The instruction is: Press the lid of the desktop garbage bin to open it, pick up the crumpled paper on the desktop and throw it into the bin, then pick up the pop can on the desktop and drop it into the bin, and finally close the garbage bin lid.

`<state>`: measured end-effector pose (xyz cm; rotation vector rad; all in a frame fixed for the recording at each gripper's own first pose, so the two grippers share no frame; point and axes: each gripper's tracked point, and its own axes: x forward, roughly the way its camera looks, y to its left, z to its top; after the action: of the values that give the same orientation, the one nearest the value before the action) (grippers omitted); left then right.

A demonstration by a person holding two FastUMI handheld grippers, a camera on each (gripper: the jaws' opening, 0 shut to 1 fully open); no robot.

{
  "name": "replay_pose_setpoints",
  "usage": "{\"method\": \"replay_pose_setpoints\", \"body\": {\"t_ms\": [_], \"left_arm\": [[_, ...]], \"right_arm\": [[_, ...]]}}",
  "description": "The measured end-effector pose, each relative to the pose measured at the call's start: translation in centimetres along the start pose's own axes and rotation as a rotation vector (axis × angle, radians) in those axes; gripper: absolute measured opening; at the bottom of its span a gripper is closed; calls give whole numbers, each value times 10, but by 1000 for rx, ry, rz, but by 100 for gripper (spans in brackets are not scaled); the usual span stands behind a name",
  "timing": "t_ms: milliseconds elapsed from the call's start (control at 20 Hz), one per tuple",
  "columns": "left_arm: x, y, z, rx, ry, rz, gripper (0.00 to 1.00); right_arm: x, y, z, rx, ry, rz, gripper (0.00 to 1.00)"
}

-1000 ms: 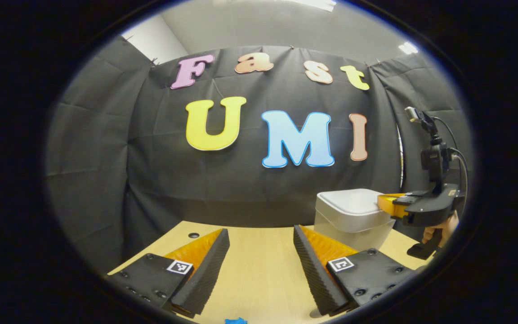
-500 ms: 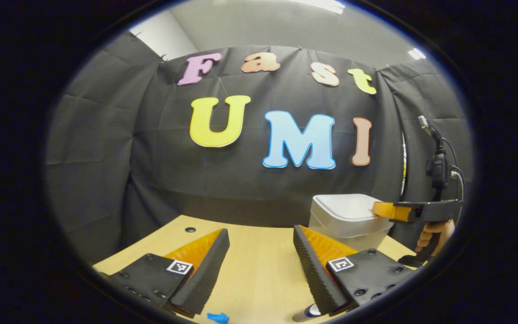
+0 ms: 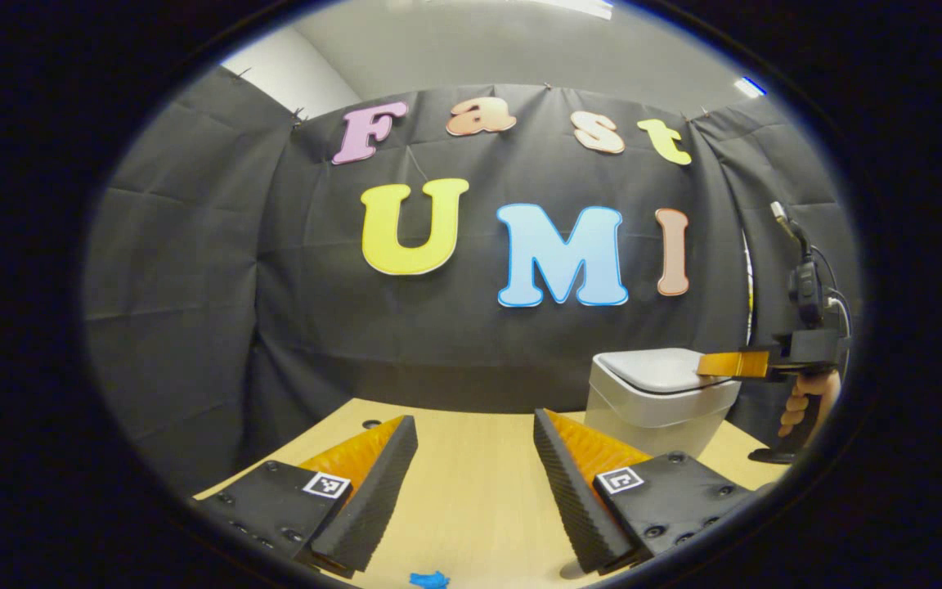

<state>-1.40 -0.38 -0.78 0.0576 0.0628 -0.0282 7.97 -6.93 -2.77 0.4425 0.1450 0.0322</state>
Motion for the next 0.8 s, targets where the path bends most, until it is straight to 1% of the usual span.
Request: {"method": "replay_pose_setpoints", "body": {"t_ms": [50, 100, 150, 350, 400, 450, 500, 800], "left_arm": [[1, 0, 1, 3, -2, -3, 94], [1, 0, 0, 4, 2, -8, 96], [1, 1, -1, 2, 8, -12, 96], [-4, -5, 0, -20, 11, -45, 96], [-2, -4, 0, -16, 10, -45, 92], [0, -3, 0, -15, 9, -48, 96], [-2, -4, -1, -16, 8, -52, 94], [1, -5, 3, -12, -23, -65, 93]], "right_arm": [[1, 2, 6, -3, -21, -2, 0], [1, 3, 13, -4, -47, -6, 0], [3, 4, 20, -3, -67, -13, 0], [5, 9, 32, -22, -96, -32, 0], [2, 8, 35, -31, -107, -41, 0], [-2, 7, 40, -37, -121, -46, 0], [-5, 8, 43, -41, -134, -55, 0], [-19, 10, 53, -80, -176, -81, 0]]}}
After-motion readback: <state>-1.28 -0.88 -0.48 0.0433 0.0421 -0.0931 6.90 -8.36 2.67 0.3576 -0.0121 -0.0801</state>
